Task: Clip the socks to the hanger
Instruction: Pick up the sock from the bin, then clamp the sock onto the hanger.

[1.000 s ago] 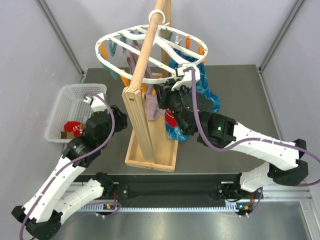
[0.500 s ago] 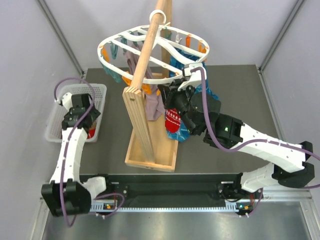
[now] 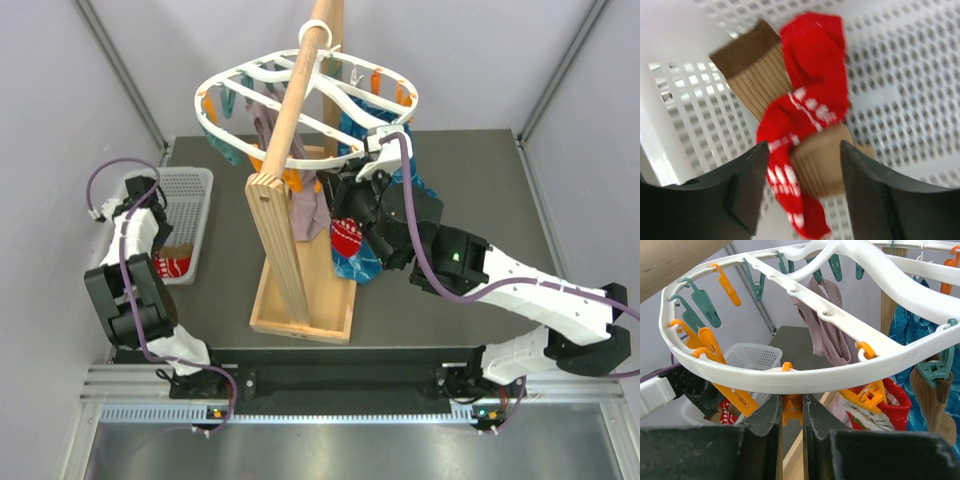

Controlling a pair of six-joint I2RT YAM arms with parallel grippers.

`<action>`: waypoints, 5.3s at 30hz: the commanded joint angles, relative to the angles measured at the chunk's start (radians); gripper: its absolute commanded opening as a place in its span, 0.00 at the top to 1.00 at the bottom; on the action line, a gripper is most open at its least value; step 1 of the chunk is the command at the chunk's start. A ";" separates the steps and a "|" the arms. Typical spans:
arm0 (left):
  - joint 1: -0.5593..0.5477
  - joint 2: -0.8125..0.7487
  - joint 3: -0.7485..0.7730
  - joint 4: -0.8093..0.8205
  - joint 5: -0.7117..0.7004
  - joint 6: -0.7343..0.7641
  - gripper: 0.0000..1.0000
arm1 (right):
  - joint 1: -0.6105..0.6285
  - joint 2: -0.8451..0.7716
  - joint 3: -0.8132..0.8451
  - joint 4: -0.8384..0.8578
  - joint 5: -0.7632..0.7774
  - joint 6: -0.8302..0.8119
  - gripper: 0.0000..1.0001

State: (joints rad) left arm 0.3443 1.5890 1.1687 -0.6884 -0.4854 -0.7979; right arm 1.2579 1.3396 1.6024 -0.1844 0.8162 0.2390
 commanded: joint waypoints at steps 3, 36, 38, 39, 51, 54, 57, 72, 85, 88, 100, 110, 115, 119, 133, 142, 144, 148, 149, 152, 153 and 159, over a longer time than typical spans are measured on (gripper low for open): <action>0.050 0.084 0.035 0.095 -0.041 -0.020 0.40 | -0.014 0.018 0.044 -0.070 0.009 0.020 1.00; -0.093 -0.057 0.187 0.282 0.079 0.209 1.00 | -0.015 0.041 0.047 -0.084 -0.020 0.034 1.00; -0.093 -0.069 0.180 0.318 0.186 0.267 1.00 | -0.015 0.032 0.039 -0.075 -0.017 0.028 1.00; -0.093 -0.089 0.172 0.338 0.221 0.282 1.00 | -0.015 0.032 0.040 -0.076 -0.018 0.028 1.00; -0.051 -0.205 0.095 0.477 0.445 0.357 1.00 | -0.015 -0.016 0.001 -0.066 -0.014 0.023 1.00; -0.047 -0.205 0.085 0.442 0.440 0.365 1.00 | -0.015 -0.026 -0.004 -0.064 -0.015 0.028 1.00; -0.042 -0.167 0.075 0.388 0.374 0.362 1.00 | -0.015 -0.036 -0.021 -0.058 -0.018 0.026 1.00; -0.027 0.022 0.131 0.265 0.260 0.339 0.43 | -0.015 -0.011 -0.001 -0.064 -0.034 0.013 1.00; -0.050 0.331 0.390 0.227 0.404 0.373 0.32 | -0.015 0.084 0.105 -0.162 -0.038 0.032 1.00; -0.057 0.377 0.367 0.262 0.432 0.397 0.32 | -0.014 0.090 0.094 -0.176 -0.032 0.066 1.00; -0.133 0.486 0.362 0.269 0.387 0.410 0.53 | -0.011 0.087 0.114 -0.213 -0.017 0.120 1.00; -0.133 0.390 0.350 0.274 0.358 0.427 1.00 | -0.006 0.033 0.068 -0.182 -0.017 0.092 1.00; -0.133 0.200 0.342 0.224 0.378 0.384 1.00 | -0.008 0.013 0.033 -0.159 -0.022 0.077 1.00; -0.134 0.031 0.292 0.243 0.422 0.381 1.00 | -0.008 -0.019 -0.004 -0.147 -0.031 0.072 1.00; -0.134 -0.514 -0.078 0.604 1.067 0.275 1.00 | -0.008 -0.098 -0.078 -0.110 -0.060 0.066 1.00; -0.142 -0.616 -0.216 1.005 1.390 -0.007 1.00 | -0.008 -0.128 -0.095 -0.093 -0.098 0.063 1.00; -0.162 -0.647 -0.254 1.073 1.423 -0.047 1.00 | -0.008 -0.129 -0.088 -0.098 -0.107 0.062 1.00; -0.228 -0.692 -0.329 1.184 1.488 -0.106 1.00 | -0.008 -0.126 -0.082 -0.096 -0.133 0.062 1.00; -0.247 -0.707 -0.339 1.199 1.505 -0.107 1.00 | -0.008 -0.123 -0.079 -0.095 -0.137 0.062 1.00; -0.336 -0.733 -0.362 1.186 1.501 -0.074 1.00 | -0.008 -0.115 -0.073 -0.096 -0.149 0.065 1.00; -0.387 -0.738 -0.365 1.170 1.498 -0.043 1.00 | -0.008 -0.115 -0.071 -0.095 -0.150 0.069 1.00; -0.531 -0.755 -0.426 1.161 1.437 -0.024 1.00 | -0.008 -0.105 -0.067 -0.086 -0.155 0.080 1.00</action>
State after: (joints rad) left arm -0.1280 0.8459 0.7803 0.3958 0.9756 -0.8371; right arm 1.2537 1.2335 1.5120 -0.2699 0.6865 0.3099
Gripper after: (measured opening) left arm 0.028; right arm 0.099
